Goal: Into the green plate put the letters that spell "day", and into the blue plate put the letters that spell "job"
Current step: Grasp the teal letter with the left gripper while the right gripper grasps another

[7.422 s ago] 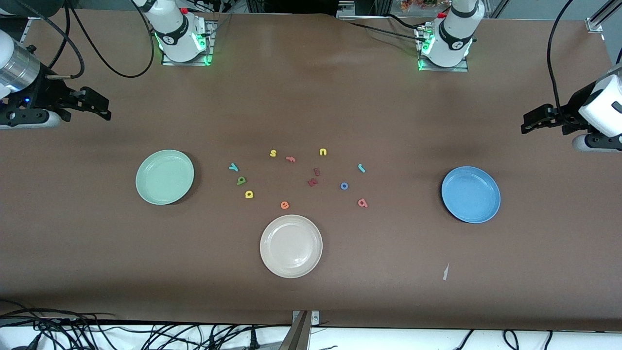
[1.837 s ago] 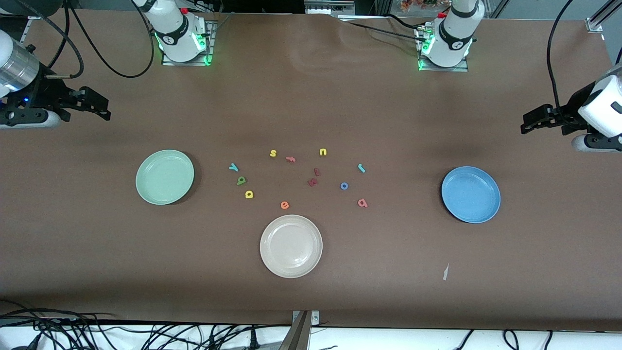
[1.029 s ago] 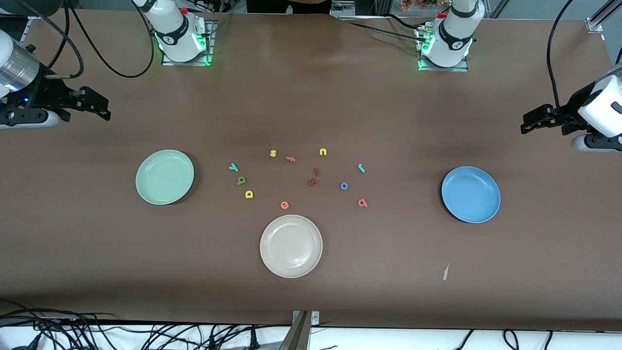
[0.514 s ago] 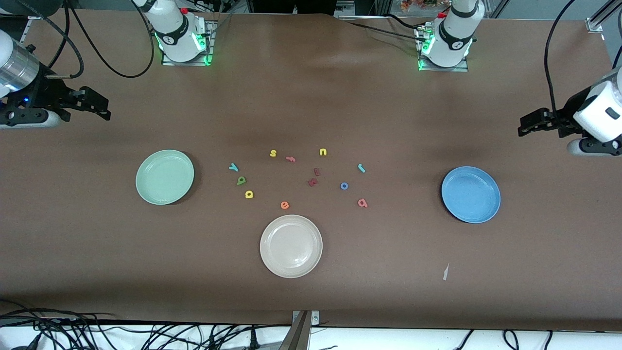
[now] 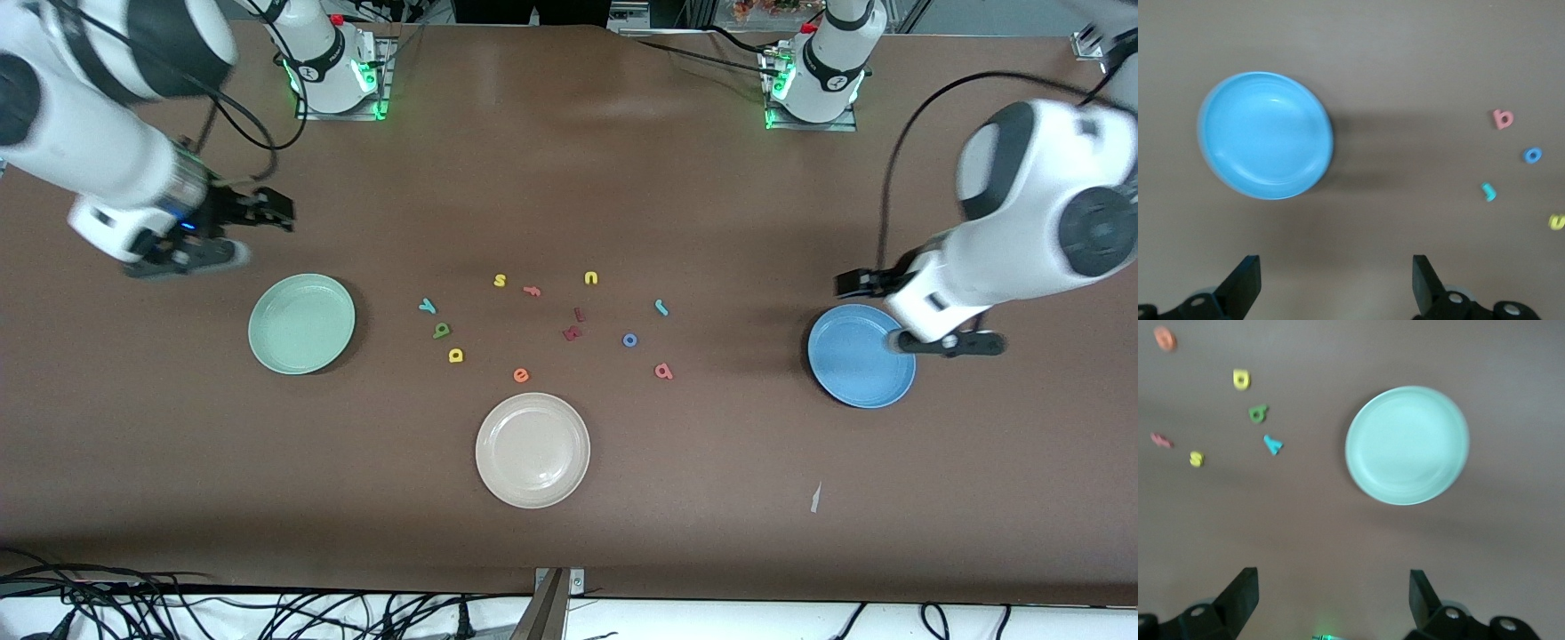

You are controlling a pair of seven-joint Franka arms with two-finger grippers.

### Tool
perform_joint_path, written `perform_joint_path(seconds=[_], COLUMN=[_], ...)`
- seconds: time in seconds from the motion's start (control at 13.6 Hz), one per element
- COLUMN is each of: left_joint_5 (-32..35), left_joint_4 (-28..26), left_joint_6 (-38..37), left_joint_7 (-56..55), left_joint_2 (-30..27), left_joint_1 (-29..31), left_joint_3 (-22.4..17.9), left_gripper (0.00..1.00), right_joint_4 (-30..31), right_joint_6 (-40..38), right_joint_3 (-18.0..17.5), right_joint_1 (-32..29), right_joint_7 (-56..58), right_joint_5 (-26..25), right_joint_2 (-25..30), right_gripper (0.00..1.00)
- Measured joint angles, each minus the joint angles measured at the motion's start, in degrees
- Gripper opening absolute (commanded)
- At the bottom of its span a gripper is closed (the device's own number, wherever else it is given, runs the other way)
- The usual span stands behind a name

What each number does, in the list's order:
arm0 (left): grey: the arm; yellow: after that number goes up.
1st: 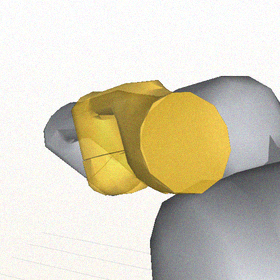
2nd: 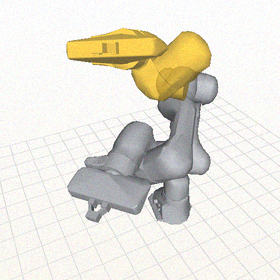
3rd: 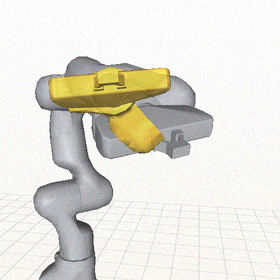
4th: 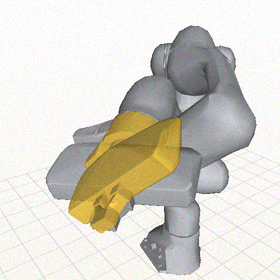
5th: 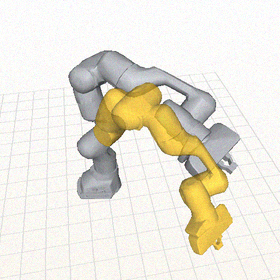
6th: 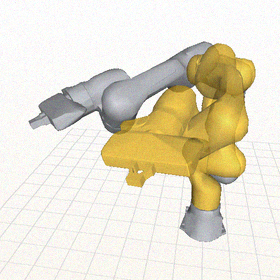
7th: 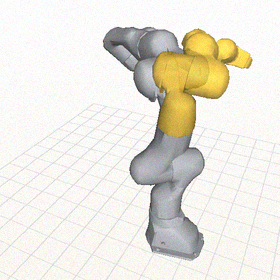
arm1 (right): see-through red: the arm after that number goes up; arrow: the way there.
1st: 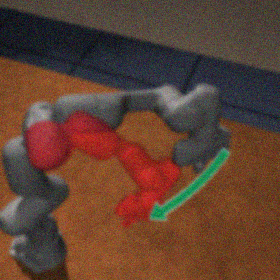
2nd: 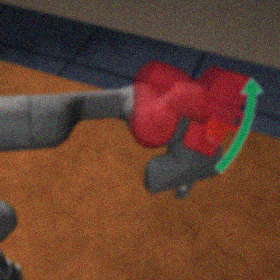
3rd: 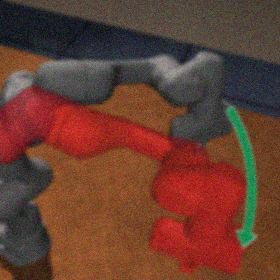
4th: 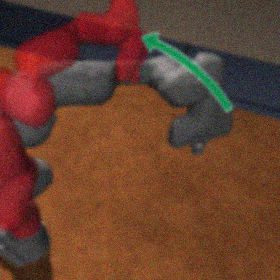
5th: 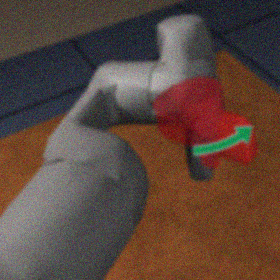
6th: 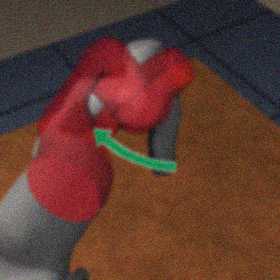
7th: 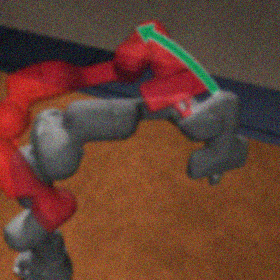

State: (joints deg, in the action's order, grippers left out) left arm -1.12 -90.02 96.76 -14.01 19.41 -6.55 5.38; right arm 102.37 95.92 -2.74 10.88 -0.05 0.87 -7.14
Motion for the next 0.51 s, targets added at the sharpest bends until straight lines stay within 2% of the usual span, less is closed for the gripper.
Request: perform_joint_path(seconds=[0.29, 0.51], left_joint_5=[-0.14, -1.4], left_joint_4=[-2.32, -5.76], left_joint_6=[12.02, 20.27], left_joint_7=[-16.91, -25.82], left_joint_2=[6.94, 11.1], left_joint_1=[-8.16, -12.81], left_joint_3=[0.36, 0.51], left_gripper=[1.0, 1.0], right_joint_4=[1.6, 8.97], right_joint_6=[10.85, 25.03], right_joint_3=[-0.86, -2.8], right_joint_1=[4.92, 5.16], right_joint_7=[-0.37, -1.7], right_joint_5=[0.01, 0.01], right_joint_2=[-9.66, -12.64], right_gripper=[1.0, 1.0])
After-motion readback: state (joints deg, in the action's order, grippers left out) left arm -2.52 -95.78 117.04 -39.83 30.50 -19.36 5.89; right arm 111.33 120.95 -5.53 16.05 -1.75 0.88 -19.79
